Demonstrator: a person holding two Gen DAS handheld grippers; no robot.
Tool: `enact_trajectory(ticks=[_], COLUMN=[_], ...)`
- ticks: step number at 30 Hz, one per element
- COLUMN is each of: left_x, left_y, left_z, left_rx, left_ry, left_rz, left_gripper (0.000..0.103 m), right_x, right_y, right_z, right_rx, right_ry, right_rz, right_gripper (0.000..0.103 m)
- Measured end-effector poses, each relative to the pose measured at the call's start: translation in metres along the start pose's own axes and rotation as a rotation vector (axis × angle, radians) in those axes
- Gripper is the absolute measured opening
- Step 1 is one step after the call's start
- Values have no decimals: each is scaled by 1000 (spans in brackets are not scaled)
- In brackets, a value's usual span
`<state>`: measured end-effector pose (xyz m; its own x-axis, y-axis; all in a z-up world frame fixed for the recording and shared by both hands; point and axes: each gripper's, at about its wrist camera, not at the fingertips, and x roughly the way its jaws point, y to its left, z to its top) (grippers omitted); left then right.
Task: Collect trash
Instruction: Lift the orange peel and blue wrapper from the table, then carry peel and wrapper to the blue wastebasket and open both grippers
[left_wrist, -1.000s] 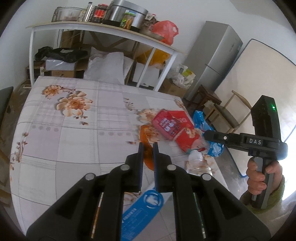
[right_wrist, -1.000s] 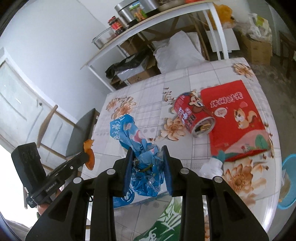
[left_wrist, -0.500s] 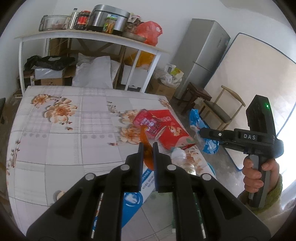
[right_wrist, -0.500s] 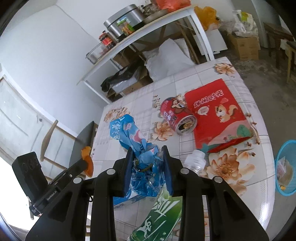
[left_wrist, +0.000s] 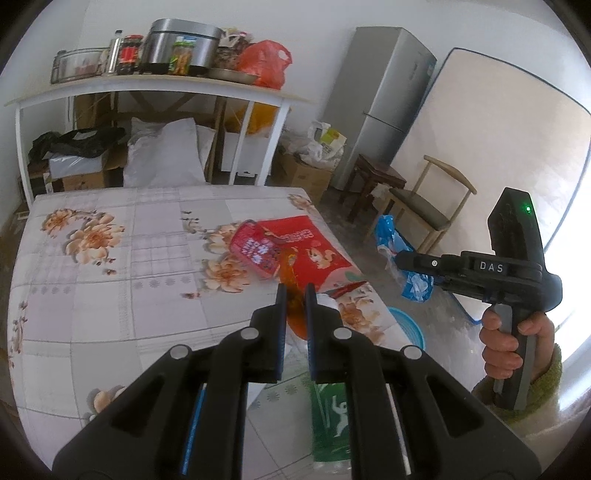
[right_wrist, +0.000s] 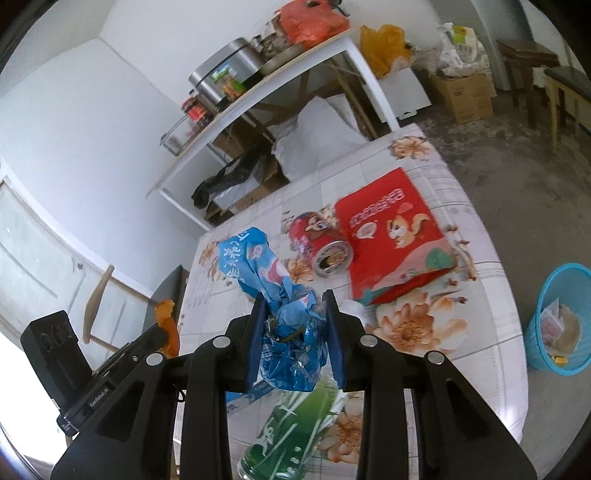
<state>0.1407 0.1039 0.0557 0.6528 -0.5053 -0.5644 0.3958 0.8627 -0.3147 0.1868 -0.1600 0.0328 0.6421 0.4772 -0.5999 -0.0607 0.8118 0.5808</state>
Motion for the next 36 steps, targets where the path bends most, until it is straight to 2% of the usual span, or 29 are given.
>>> enact_trajectory(ticks=[6,12,19,23,29,32,34,35,36], left_x=[11,29,77,122,202,237,257,268,278], left_y=[-31,-71,-146,-199,-269,-299,-318,-328,-337], left_z=[3,6,14,13,-10,-23,-28,-31,-33], left_rx=[59,127,255,347,454,519,557,578,592], left_ry=[24,62,169,265,440,496,506,492,484], left_rz=[-34,-106,-255,-330,-371,-368,-367,-364,-368], left_gripper=[8,8,8,8,8,8,10,12,27], right_x=[-37,-90,-166,-189,-185,-173,-163,-160,-155], right_y=[-31,-85,-165,-216,-290,-318,-336,-342,-349], right_z=[-4,-15,-52,-82,-113,-110,-102,-99,-95], right_rx=[53,160,358,500,693,737,746,740,738], right_ry=[-86,-198,-365,-405,-386,-374,-359,-354,-351], right_rz=[-24,-95,-233,-285,-319,-321,-328,-331,-344], right_gripper=[30,30,30,30,30,30,32,32,35])
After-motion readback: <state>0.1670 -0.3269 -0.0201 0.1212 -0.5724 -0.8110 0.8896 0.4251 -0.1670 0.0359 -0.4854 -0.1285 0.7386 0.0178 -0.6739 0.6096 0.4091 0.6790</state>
